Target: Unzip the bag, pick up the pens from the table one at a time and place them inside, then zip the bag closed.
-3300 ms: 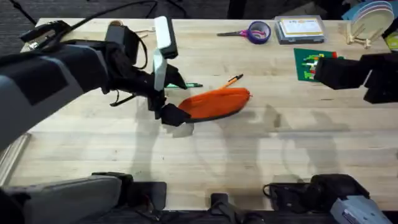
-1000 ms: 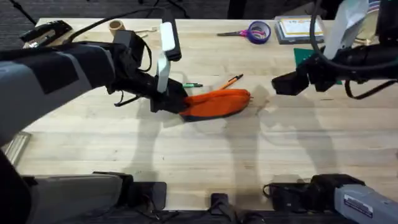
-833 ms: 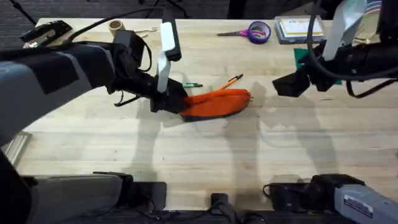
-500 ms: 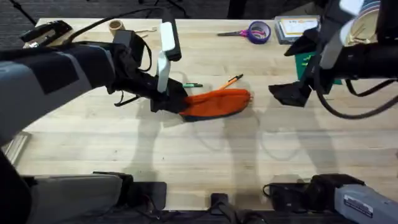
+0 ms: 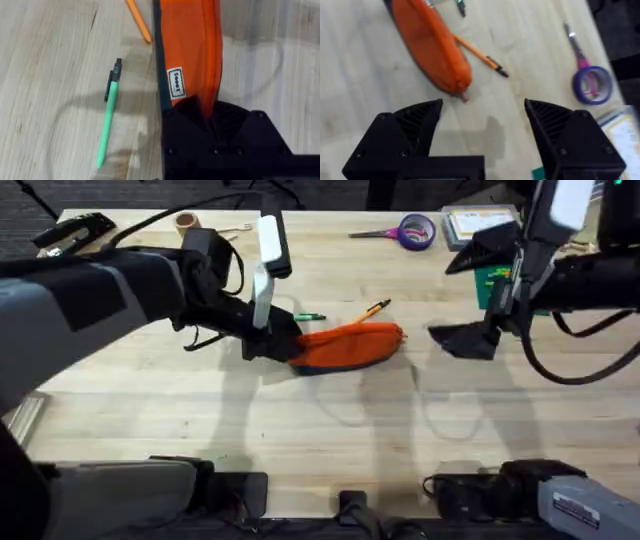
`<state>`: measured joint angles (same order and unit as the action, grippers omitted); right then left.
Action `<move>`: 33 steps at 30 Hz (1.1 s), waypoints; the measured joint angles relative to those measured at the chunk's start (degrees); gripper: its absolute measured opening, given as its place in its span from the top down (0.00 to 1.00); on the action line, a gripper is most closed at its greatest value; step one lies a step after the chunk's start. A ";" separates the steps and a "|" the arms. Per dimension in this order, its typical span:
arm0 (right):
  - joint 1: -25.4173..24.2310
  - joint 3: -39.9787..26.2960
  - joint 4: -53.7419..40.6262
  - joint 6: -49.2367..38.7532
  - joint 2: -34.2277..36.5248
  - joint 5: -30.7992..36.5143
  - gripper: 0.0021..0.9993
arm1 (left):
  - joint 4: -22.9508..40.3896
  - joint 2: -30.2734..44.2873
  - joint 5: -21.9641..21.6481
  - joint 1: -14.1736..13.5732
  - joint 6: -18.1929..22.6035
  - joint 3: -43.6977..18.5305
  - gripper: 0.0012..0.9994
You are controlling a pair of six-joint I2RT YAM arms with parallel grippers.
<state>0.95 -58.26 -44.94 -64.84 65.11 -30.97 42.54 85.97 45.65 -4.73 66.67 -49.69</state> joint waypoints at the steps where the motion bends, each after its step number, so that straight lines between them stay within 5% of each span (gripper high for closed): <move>1: 0.00 0.00 -1.19 -0.33 0.09 -0.09 0.00 | 0.00 0.00 0.00 0.00 0.00 0.00 0.96; 17: -2.64 -0.02 -7.81 -12.30 9.78 -9.29 0.00 | -0.02 0.00 0.00 0.00 0.00 0.00 0.96; 33: -2.64 -0.02 -6.14 -13.43 11.88 -7.57 0.00 | -0.02 0.00 0.00 0.00 0.00 0.00 0.96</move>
<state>-1.69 -58.28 -51.08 -78.27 76.99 -38.54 42.52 85.97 45.65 -4.73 66.67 -49.69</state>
